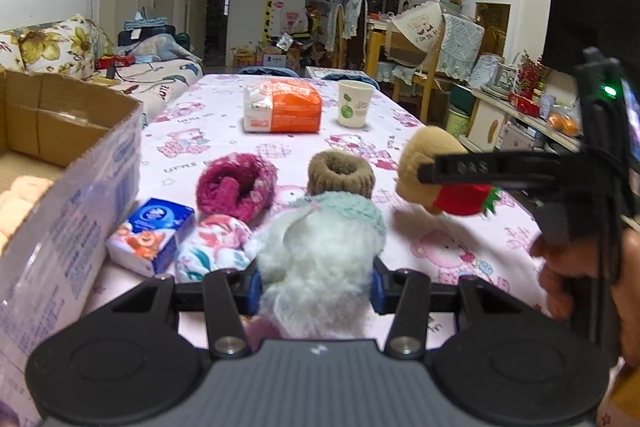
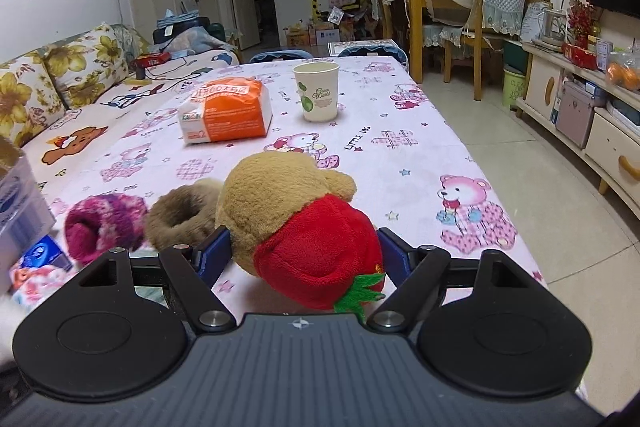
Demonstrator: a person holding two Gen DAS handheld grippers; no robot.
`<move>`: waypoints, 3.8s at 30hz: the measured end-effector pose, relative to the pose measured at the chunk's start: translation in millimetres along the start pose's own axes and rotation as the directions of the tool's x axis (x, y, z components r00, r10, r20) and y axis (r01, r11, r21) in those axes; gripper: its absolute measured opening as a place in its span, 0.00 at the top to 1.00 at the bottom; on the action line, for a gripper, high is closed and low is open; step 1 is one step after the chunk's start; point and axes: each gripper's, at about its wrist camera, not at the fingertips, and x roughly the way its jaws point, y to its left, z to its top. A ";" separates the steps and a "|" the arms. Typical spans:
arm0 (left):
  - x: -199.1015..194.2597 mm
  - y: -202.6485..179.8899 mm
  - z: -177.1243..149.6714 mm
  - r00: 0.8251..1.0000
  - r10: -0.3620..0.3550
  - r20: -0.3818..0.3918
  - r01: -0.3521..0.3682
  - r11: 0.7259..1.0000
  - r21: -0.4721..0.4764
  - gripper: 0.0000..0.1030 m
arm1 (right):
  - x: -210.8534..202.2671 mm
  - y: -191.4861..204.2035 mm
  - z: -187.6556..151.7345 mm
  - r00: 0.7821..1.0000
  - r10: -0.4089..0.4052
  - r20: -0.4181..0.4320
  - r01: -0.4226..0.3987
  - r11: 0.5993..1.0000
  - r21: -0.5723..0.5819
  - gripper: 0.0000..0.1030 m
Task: Organize soft objects
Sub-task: 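Carry the pom-pom with left tool while right tool carries the bear to the box, then open left tool over the box while right tool releases the bear, then move both tools back from the box to the table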
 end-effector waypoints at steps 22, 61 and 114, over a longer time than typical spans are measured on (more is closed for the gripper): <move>-31.3 21.8 28.3 0.985 0.095 0.142 -0.095 0.995 -0.006 0.54 | -72.6 39.4 -12.0 0.998 0.027 0.061 -0.025 0.999 -0.036 0.06; -94.4 116.0 46.4 0.886 0.398 0.238 -0.346 0.909 -0.234 0.54 | -103.4 173.2 13.5 0.955 0.283 0.089 -0.254 0.936 -0.243 0.06; -103.5 160.4 50.7 0.826 0.535 0.175 -0.456 0.819 -0.349 0.07 | -116.5 184.1 13.6 0.930 0.358 0.084 -0.315 0.893 -0.322 0.00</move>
